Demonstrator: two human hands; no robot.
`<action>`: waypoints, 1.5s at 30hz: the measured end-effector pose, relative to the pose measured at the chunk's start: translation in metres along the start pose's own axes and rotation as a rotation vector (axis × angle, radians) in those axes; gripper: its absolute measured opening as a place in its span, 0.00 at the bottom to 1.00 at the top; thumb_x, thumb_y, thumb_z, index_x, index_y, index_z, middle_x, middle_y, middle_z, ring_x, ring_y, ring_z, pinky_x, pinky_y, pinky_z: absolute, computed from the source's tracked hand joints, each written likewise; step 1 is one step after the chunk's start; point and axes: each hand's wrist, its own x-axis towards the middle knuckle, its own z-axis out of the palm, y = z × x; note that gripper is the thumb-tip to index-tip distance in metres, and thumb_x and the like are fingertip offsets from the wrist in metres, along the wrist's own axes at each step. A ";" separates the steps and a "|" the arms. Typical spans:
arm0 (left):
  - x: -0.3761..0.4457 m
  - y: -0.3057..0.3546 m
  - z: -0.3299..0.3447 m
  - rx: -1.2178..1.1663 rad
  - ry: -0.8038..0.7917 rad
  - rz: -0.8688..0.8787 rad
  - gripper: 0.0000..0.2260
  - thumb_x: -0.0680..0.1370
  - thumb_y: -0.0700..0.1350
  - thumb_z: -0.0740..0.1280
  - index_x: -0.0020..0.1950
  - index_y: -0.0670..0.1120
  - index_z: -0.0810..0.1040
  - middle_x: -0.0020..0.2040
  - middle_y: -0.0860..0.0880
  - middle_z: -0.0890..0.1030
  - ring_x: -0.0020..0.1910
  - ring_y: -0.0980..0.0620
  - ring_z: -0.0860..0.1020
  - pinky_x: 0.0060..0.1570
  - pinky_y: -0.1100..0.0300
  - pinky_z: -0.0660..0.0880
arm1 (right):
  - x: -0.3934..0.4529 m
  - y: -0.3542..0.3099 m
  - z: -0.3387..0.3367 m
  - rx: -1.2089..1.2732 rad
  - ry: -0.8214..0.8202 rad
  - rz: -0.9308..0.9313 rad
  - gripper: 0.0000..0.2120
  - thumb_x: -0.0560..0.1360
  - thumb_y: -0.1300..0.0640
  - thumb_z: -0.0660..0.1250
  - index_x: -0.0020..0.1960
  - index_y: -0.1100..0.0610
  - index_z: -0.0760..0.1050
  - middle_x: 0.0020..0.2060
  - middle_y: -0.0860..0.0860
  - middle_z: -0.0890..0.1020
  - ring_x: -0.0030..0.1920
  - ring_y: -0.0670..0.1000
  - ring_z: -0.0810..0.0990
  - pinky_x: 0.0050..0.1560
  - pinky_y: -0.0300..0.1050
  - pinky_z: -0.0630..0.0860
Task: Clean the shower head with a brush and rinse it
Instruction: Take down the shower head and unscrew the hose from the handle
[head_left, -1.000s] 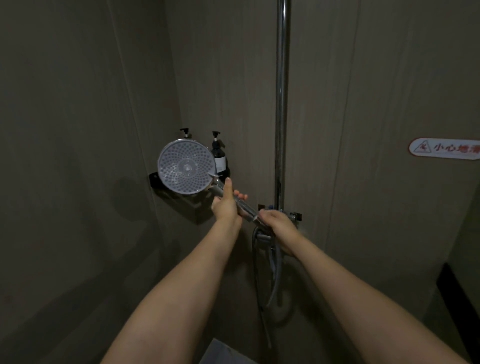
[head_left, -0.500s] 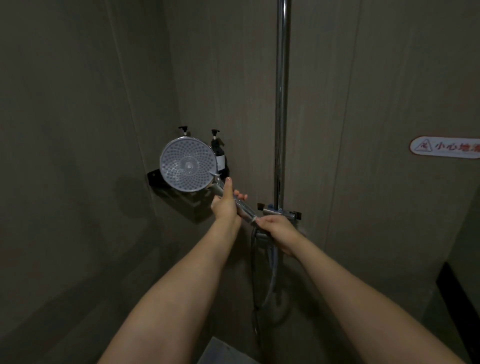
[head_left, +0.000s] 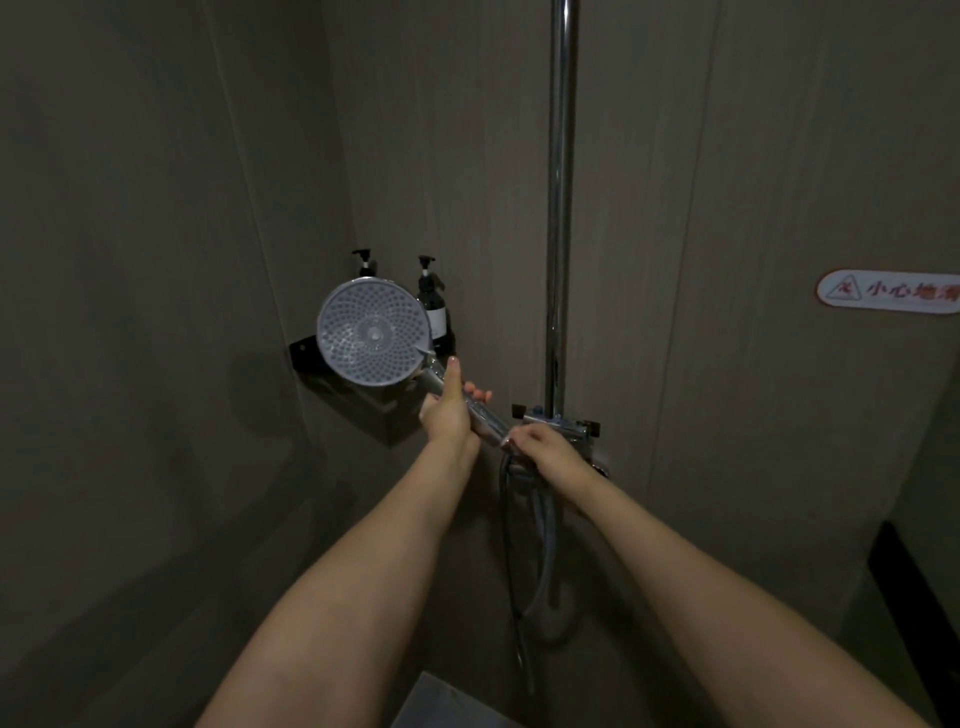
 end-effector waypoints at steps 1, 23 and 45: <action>0.000 0.000 0.000 0.012 -0.005 0.000 0.07 0.76 0.46 0.68 0.48 0.45 0.74 0.33 0.50 0.72 0.32 0.55 0.73 0.47 0.54 0.77 | 0.000 0.000 -0.001 -0.037 -0.035 0.008 0.08 0.78 0.52 0.60 0.47 0.54 0.76 0.41 0.50 0.78 0.46 0.51 0.76 0.50 0.45 0.72; -0.007 -0.001 0.005 0.075 -0.030 0.019 0.07 0.76 0.46 0.68 0.49 0.45 0.74 0.35 0.50 0.73 0.34 0.55 0.74 0.42 0.58 0.77 | -0.007 0.001 -0.002 0.004 -0.117 0.056 0.12 0.81 0.54 0.55 0.44 0.52 0.74 0.32 0.48 0.73 0.32 0.44 0.70 0.38 0.39 0.68; -0.013 -0.002 0.007 0.049 -0.027 0.015 0.08 0.76 0.47 0.68 0.50 0.44 0.74 0.36 0.50 0.74 0.34 0.54 0.75 0.42 0.58 0.77 | -0.007 0.001 -0.001 -0.134 -0.012 -0.050 0.03 0.75 0.59 0.66 0.43 0.52 0.73 0.37 0.47 0.76 0.40 0.48 0.75 0.48 0.45 0.73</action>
